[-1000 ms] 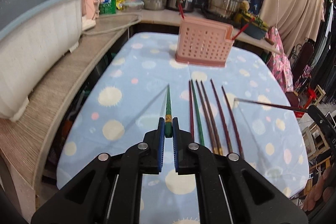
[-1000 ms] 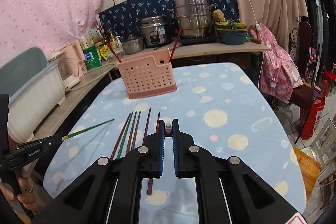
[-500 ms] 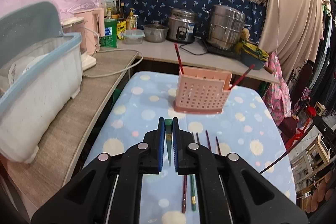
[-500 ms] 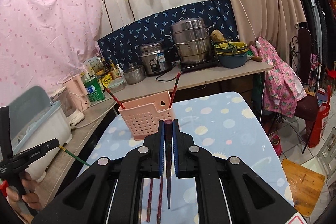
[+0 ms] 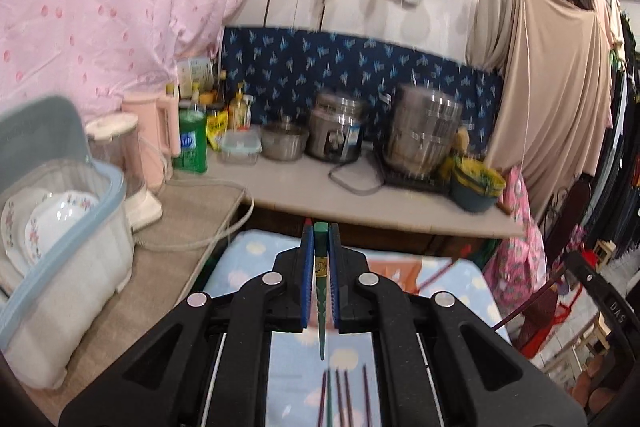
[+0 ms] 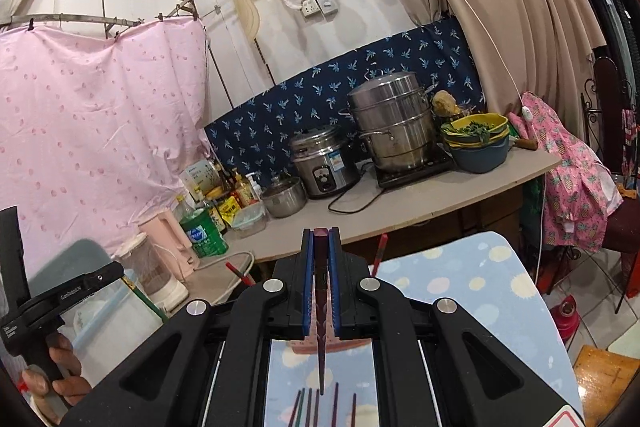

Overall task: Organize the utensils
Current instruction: 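Lift both chopsticks and insert them into the pink basket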

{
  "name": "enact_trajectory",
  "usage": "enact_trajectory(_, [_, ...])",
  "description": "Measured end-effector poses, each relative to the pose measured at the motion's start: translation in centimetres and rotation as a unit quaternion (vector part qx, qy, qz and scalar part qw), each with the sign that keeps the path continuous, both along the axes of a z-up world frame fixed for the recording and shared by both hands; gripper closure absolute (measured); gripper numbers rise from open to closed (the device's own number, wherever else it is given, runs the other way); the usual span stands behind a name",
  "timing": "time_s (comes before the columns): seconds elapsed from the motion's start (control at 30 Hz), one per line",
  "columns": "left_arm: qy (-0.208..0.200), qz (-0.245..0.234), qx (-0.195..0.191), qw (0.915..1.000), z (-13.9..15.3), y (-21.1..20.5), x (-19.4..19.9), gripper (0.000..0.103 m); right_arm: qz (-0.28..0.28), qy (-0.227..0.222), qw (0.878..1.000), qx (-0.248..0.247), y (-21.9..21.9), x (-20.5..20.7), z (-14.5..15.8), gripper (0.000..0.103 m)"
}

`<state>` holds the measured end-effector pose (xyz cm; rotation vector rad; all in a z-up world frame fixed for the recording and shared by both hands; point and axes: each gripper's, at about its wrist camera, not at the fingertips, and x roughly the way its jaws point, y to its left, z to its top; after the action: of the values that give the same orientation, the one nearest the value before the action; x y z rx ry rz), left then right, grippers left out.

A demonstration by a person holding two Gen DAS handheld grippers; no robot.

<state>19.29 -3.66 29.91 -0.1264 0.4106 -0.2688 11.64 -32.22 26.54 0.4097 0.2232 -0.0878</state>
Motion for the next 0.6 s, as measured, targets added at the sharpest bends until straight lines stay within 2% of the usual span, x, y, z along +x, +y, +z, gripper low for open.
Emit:
enact_trajectory(0.2, [-0.045,0.019,-0.018,0.9986,2.7,-2.2,3.7,0.096,-0.011,-0.037,0.999,0.010,-0.7,5.6,2.8,0.096])
enact_trajectory(0.33, [-0.059,0.023,-0.028,0.9976,3.4,-3.3,6.5,0.096,-0.015,-0.042,0.999,0.011,-1.3,9.0,3.0,0.096])
enact_trajectory(0.47, [-0.046,0.025,-0.026,0.9983,2.0,-4.6,9.4,0.096,-0.012,-0.022,1.000,0.006,-1.4,12.1,1.5,0.096])
enact_trajectory(0.6, [-0.021,0.023,-0.017,0.9994,-0.9,-5.3,11.4,0.096,-0.005,0.009,1.000,0.002,-1.2,14.4,-1.4,0.096])
